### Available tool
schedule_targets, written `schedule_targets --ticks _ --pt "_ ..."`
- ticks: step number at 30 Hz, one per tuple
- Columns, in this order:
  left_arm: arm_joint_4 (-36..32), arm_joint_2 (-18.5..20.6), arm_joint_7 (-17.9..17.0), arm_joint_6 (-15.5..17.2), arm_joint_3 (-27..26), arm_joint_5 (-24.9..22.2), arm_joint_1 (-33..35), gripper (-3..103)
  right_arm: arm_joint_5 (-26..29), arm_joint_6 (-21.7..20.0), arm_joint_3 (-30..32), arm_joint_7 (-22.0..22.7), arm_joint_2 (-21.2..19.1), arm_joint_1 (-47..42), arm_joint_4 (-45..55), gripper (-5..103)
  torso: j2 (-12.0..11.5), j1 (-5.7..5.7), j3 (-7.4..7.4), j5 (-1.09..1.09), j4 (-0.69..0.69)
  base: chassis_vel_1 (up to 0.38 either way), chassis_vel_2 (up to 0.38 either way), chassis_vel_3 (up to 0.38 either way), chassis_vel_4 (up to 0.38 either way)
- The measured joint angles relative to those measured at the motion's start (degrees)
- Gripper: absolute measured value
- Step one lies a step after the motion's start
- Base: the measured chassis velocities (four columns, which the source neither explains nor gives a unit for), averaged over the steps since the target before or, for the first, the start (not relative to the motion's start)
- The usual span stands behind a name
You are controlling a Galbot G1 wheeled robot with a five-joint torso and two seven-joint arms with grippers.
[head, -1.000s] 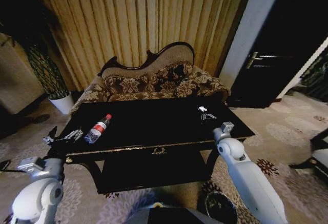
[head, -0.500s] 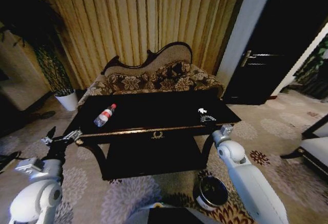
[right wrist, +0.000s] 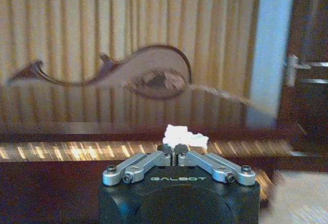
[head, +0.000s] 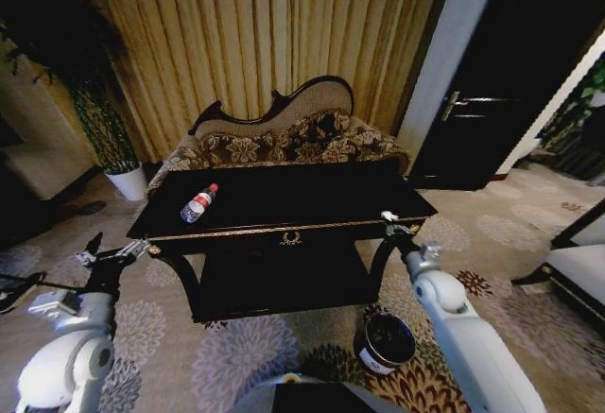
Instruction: Move to the front of the table and place the trash on the table into the trash bin.
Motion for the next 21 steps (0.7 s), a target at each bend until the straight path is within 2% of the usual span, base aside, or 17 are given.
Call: schedule_targets --ticks 7,11,15,18,21 --pt "0.40 -0.31 0.74 -0.45 0.01 -0.08 -1.25 100 -6.25 1.39 -0.13 0.00 2.88 -3.66 -8.89 2 0.03 -0.05 -0.02 -0.01 0.00 0.000 0.000 0.000 0.000" --pt "0.40 -0.86 1.02 -0.91 -0.42 -0.08 -1.02 100 -9.88 -0.58 -0.96 -0.01 4.88 -3.57 -15.93 2 0.03 -0.04 -0.02 -0.01 0.01 0.000 0.000 0.000 0.000" --pt "0.54 -1.07 1.09 -1.44 -0.65 -0.12 -0.60 100 -16.65 -1.82 -1.82 -0.01 8.05 -0.14 -26.40 2 0.02 -0.04 -0.02 0.02 0.01 0.000 0.000 0.000 0.000" --pt "0.58 -0.57 1.08 -1.81 -1.20 -0.22 -0.41 100 -22.91 -0.65 -1.87 -0.02 10.32 1.57 -32.62 2 0.03 -0.04 -0.02 0.00 0.02 0.000 0.000 0.000 0.000" --pt "0.76 -0.06 1.08 -1.83 -1.39 -0.32 -0.65 100 -25.81 -0.34 -1.80 -0.01 11.37 2.33 -36.06 2 0.03 -0.05 -0.02 -0.02 0.01 0.000 0.000 0.000 0.000"
